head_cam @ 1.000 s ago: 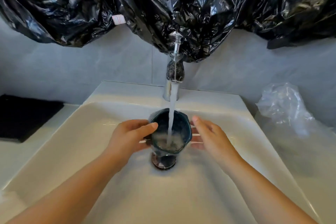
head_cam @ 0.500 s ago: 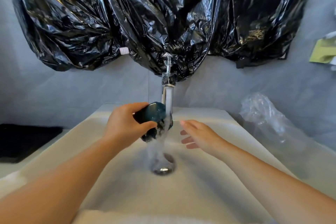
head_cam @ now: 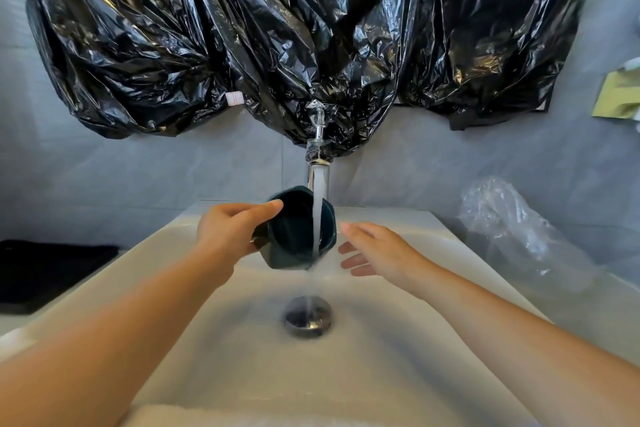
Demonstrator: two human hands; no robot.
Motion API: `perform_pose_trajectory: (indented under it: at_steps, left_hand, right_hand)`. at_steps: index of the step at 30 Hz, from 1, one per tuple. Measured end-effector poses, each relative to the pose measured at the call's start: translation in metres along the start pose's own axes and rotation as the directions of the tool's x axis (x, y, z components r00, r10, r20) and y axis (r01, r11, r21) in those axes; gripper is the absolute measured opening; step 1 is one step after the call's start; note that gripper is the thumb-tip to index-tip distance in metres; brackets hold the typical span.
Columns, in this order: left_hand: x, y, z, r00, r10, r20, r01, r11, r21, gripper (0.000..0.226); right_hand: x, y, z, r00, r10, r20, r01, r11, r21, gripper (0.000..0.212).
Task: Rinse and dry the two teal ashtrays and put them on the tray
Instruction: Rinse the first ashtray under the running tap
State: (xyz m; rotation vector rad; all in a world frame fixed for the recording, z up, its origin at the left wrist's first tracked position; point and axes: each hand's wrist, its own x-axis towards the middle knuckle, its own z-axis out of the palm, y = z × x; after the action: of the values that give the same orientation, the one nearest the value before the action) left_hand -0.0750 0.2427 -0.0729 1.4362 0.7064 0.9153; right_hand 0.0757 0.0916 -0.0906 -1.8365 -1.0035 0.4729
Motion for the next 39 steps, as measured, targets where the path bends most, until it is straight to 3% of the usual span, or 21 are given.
perform_pose_trajectory:
  at_steps: [5, 8, 14, 21, 25, 29, 31, 35, 37, 39]
  left_hand:
    - [-0.003, -0.01, 0.005, 0.987, -0.15, 0.064, 0.153, 0.988, -0.03, 0.037]
    - [-0.004, -0.012, 0.004, 0.97, -0.208, 0.123, 0.211, 0.977, -0.007, 0.036]
    - [-0.007, -0.019, 0.001, 0.959, -0.227, 0.172, 0.211, 0.972, 0.108, 0.036]
    - [-0.01, -0.015, 0.008, 0.957, -0.225, 0.184, 0.214, 0.974, 0.077, 0.037]
    - [-0.01, -0.014, 0.011, 0.918, -0.278, 0.283, 0.29, 0.957, 0.001, 0.048]
    - [-0.011, -0.011, 0.011, 0.869, -0.332, 0.367, 0.336, 0.94, 0.057, 0.05]
    - [-0.012, -0.011, 0.014, 0.873, -0.321, 0.366, 0.313, 0.946, 0.084, 0.054]
    - [-0.011, -0.015, 0.017, 0.931, -0.257, 0.258, 0.249, 0.966, 0.063, 0.05]
    - [-0.01, -0.014, 0.016, 0.961, -0.22, 0.17, 0.216, 0.976, 0.042, 0.04]
    - [-0.009, -0.012, 0.015, 0.987, -0.134, 0.087, 0.12, 0.982, 0.145, 0.033]
  right_hand:
    - [-0.002, -0.003, 0.002, 0.996, 0.034, 0.087, -0.039, 0.997, 0.064, 0.04]
    - [-0.005, -0.006, 0.001, 0.991, 0.091, 0.098, -0.104, 0.985, 0.139, 0.036]
    - [-0.014, -0.006, 0.008, 0.956, 0.2, 0.217, -0.226, 0.968, 0.104, 0.029]
    - [-0.014, -0.009, 0.008, 0.95, 0.246, 0.195, -0.271, 0.956, 0.111, 0.028]
    - [-0.011, -0.006, 0.011, 0.938, 0.293, 0.186, -0.336, 0.902, 0.272, 0.028]
    - [-0.004, -0.004, 0.013, 0.923, 0.336, 0.189, -0.381, 0.719, 0.581, 0.026]
    - [-0.003, -0.005, 0.012, 0.921, 0.343, 0.183, -0.378, 0.678, 0.631, 0.025]
    - [-0.007, -0.006, 0.012, 0.904, 0.357, 0.234, -0.427, 0.721, 0.547, 0.02]
    - [-0.006, -0.006, 0.012, 0.907, 0.367, 0.208, -0.421, 0.816, 0.396, 0.027]
    - [-0.002, -0.004, 0.008, 0.936, 0.34, 0.09, -0.351, 0.916, 0.193, 0.032]
